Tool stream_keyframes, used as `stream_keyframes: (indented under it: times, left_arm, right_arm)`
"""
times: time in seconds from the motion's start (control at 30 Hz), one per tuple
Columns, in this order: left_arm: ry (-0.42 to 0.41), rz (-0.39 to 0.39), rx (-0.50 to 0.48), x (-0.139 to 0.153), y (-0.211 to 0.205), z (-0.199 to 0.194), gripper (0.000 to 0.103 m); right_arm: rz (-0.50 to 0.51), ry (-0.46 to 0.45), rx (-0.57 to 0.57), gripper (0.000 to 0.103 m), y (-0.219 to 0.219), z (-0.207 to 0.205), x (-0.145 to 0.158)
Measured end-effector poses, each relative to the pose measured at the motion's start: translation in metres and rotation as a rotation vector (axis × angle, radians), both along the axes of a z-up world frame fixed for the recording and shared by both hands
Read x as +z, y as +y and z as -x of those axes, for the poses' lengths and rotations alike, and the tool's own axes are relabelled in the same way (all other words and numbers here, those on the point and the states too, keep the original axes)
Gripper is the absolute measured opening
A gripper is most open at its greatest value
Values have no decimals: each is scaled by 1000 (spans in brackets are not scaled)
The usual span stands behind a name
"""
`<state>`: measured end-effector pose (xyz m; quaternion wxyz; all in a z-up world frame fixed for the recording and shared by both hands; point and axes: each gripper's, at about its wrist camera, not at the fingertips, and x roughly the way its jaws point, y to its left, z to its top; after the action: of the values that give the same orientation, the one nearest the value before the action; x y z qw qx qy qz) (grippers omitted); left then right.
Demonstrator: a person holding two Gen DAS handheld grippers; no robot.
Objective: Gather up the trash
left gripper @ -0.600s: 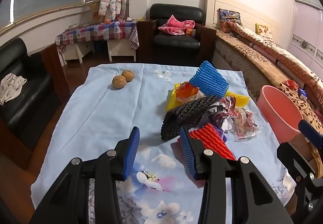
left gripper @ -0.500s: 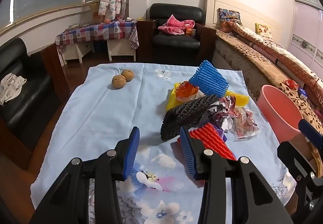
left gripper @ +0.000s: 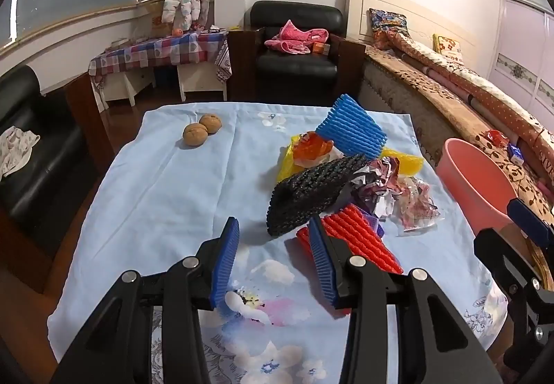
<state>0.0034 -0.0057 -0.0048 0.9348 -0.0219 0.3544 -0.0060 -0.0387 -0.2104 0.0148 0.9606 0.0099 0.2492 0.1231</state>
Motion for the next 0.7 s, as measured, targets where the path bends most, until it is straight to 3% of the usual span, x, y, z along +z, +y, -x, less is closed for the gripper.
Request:
stream_keyframes:
  times: [0.7]
  left_arm:
    - [12, 5, -5, -3, -1, -1, 52]
  right_arm:
    - [-21, 18, 5, 87, -4, -4, -10]
